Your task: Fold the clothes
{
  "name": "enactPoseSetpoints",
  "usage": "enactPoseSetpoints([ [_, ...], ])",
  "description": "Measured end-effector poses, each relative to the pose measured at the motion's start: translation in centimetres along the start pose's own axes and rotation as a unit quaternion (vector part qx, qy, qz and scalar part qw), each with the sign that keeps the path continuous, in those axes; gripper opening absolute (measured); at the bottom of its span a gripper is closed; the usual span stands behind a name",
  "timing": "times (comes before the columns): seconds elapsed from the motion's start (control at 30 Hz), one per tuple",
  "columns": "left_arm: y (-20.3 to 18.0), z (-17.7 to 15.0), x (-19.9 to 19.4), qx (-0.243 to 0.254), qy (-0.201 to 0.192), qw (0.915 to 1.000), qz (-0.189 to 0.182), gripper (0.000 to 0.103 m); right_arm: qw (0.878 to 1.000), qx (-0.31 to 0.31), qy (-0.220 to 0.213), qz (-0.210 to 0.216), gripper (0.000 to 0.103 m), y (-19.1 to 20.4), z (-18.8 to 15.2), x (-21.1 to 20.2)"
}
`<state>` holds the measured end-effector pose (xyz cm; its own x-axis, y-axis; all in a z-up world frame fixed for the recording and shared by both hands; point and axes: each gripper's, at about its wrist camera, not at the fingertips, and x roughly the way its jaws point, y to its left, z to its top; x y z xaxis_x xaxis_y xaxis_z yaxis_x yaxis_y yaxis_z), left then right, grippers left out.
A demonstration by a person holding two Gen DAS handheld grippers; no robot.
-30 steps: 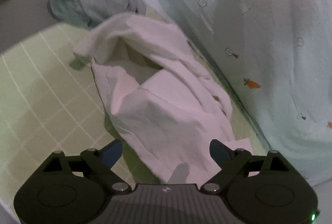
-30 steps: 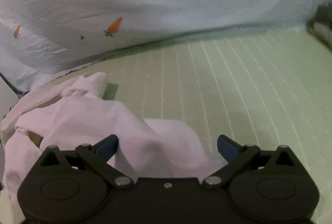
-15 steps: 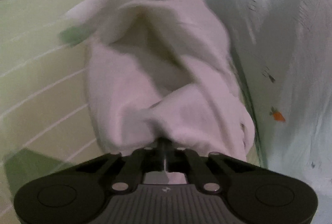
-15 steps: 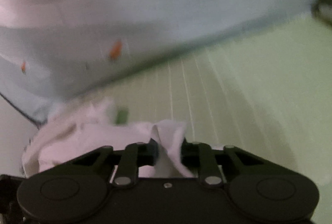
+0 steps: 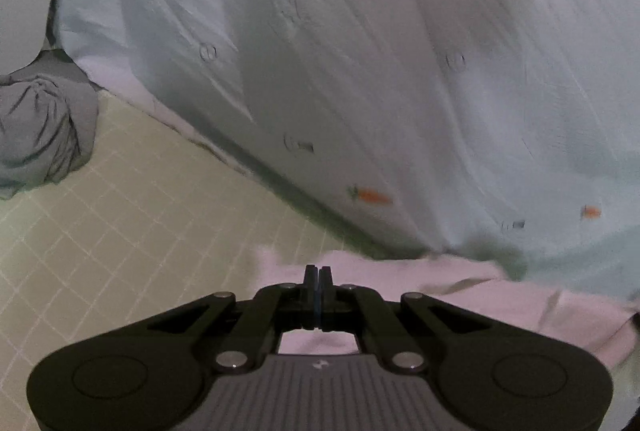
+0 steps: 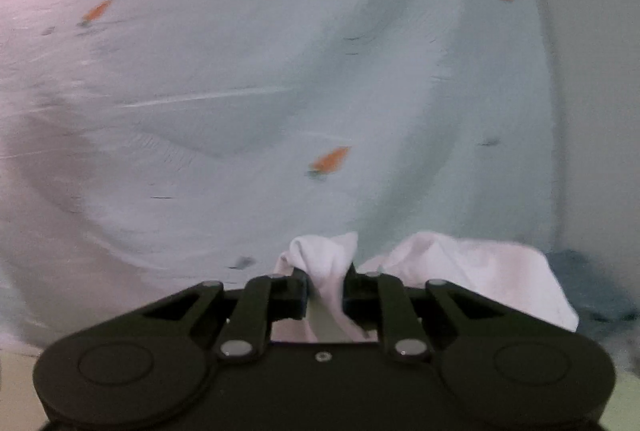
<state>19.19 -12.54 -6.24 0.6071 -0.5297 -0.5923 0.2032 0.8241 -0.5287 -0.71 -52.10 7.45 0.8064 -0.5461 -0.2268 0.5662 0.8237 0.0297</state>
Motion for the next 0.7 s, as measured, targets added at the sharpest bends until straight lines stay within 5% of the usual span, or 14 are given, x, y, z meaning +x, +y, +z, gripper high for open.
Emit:
enactPoseSetpoints([
  [0.1,-0.1,-3.2,0.7,-0.004,0.051,0.9987,0.008,0.0,0.991,-0.016,0.092,-0.099,0.036,-2.9,-3.2,1.1],
  [0.2,-0.6,-6.2,1.3,0.016,0.094,0.9951,0.026,0.005,0.976,-0.016,0.164,-0.14,0.053,-5.3,-7.2,0.8],
  [0.33,-0.9,-8.8,2.7,0.02,0.138,0.9893,0.043,0.027,0.974,0.023,0.195,-0.111,0.086,-7.2,-10.8,-1.7],
  [0.53,-3.1,-10.7,6.0,0.016,0.155,0.9854,0.067,0.057,0.967,0.046,0.24,-0.065,0.098,-8.5,-14.1,-1.6],
  [0.7,-5.1,-11.3,9.5,0.014,0.161,0.9844,0.07,0.065,0.963,0.029,0.266,-0.041,0.099,-8.8,-15.3,0.6],
])
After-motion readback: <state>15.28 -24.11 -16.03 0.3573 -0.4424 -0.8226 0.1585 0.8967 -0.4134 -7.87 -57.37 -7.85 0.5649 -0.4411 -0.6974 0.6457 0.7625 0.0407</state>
